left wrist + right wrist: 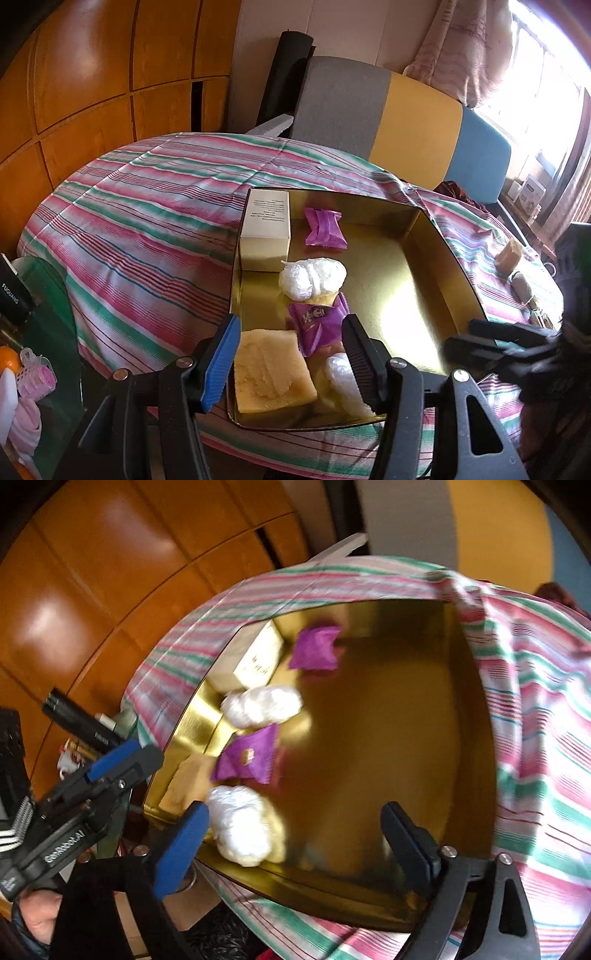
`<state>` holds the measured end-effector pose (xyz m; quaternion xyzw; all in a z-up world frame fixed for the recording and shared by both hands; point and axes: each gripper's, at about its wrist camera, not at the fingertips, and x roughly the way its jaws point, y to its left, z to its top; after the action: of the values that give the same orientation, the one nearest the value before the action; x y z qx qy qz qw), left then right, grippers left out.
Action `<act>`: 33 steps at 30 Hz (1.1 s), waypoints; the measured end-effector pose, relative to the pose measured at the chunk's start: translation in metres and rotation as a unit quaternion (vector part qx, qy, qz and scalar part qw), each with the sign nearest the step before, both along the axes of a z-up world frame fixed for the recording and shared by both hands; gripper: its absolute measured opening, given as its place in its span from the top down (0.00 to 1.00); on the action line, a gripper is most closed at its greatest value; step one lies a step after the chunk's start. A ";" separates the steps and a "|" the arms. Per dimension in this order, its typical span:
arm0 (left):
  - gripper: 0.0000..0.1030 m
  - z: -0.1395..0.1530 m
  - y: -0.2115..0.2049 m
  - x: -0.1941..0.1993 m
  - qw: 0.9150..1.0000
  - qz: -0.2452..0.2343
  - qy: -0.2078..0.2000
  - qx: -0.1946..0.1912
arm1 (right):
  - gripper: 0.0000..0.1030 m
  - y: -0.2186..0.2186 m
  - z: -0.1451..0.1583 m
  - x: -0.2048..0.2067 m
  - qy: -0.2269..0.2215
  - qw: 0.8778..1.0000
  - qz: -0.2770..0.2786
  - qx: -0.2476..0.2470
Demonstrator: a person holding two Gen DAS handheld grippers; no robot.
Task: Organize objects
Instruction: 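Carry the wrapped white bundle with the right gripper into the tray and release, then move the left gripper to the cracker bar packet and grasp it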
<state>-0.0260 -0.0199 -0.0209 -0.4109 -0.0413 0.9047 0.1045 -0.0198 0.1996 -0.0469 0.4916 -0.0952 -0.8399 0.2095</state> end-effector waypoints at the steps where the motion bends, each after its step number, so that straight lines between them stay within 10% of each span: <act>1: 0.44 0.001 0.001 0.000 1.000 -0.002 0.001 0.000 | 0.00 0.006 0.003 0.001 0.004 1.000 -0.008 -0.003; 19: 0.44 0.034 0.063 -0.003 0.996 -0.079 0.029 -0.026 | 0.00 0.234 0.036 0.037 0.029 0.971 -0.239 0.016; 30: 0.44 0.051 0.165 0.000 0.979 -0.196 0.035 -0.038 | 0.00 0.428 0.019 0.093 0.017 0.865 -0.501 0.003; 33: 0.44 0.050 0.204 0.003 0.969 -0.242 0.028 -0.039 | 0.00 0.453 0.001 0.111 0.002 0.833 -0.549 -0.065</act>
<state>-0.0229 0.1837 0.0290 -0.3869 0.0978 0.8647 0.3051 0.0908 0.6521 -0.0461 0.3423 -0.4033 -0.8097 -0.2543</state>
